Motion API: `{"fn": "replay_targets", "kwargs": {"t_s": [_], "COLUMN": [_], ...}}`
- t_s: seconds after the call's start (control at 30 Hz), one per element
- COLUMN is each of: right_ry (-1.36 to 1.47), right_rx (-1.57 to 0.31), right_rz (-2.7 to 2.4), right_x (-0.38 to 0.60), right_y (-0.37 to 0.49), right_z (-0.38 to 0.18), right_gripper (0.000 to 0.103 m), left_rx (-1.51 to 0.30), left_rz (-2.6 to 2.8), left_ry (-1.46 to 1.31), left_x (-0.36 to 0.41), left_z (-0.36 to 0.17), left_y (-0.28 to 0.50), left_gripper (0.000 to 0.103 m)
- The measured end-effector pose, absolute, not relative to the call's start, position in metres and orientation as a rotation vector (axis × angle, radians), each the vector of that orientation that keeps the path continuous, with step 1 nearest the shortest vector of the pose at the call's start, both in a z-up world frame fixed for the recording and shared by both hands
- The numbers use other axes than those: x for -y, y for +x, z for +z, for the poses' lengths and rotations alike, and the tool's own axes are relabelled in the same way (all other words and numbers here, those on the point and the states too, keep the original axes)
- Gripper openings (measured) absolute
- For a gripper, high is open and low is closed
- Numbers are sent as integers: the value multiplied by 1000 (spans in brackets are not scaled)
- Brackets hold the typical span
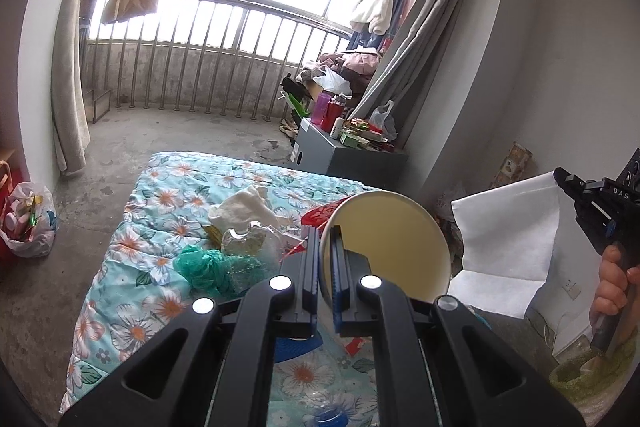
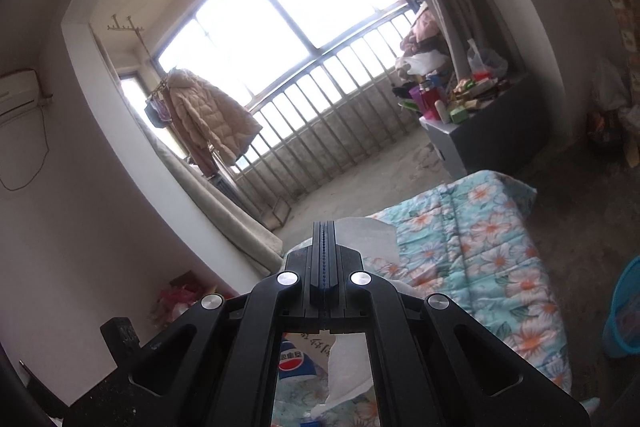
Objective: Collect trash
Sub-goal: 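Carry the cup and tissue to the blue wastebasket and open both tools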
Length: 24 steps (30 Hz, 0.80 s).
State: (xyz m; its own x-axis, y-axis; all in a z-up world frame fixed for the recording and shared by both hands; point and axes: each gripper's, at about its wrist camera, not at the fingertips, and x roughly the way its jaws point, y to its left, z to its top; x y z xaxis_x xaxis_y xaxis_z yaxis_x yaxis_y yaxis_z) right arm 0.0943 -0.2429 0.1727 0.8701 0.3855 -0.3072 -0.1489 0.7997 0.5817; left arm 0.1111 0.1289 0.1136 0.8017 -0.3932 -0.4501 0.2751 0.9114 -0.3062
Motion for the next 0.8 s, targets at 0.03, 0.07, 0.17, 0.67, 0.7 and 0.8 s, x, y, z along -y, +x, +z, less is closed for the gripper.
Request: {"fn": "replay_targets", "kwargs": {"t_s": [0.03, 0.07, 0.17, 0.67, 0.7, 0.8], "right_ry": [581, 586, 601, 735, 745, 772], "right_rx": [-429, -427, -420, -338, -331, -317], "right_rz": [287, 273, 233, 13, 0, -49], "right_x": [247, 252, 265, 366, 373, 395], "right_y": [90, 85, 71, 1, -4, -17], "right_z": [172, 170, 164, 138, 136, 127], "right_gripper": [0, 0, 0, 0, 0, 0], "left_rx": [-531, -531, -538, -600, -605, -620], "left_rz": [-371, -378, -408, -681, -702, -769], "left_ry": [-226, -221, -203, -33, -18, 27], "left_x": [-125, -121, -104, 48, 61, 105], "left_z": [114, 115, 116, 114, 113, 111], "left_y": [111, 111, 112, 139, 141, 143], "left_gripper": [5, 5, 5, 5, 5, 5]}}
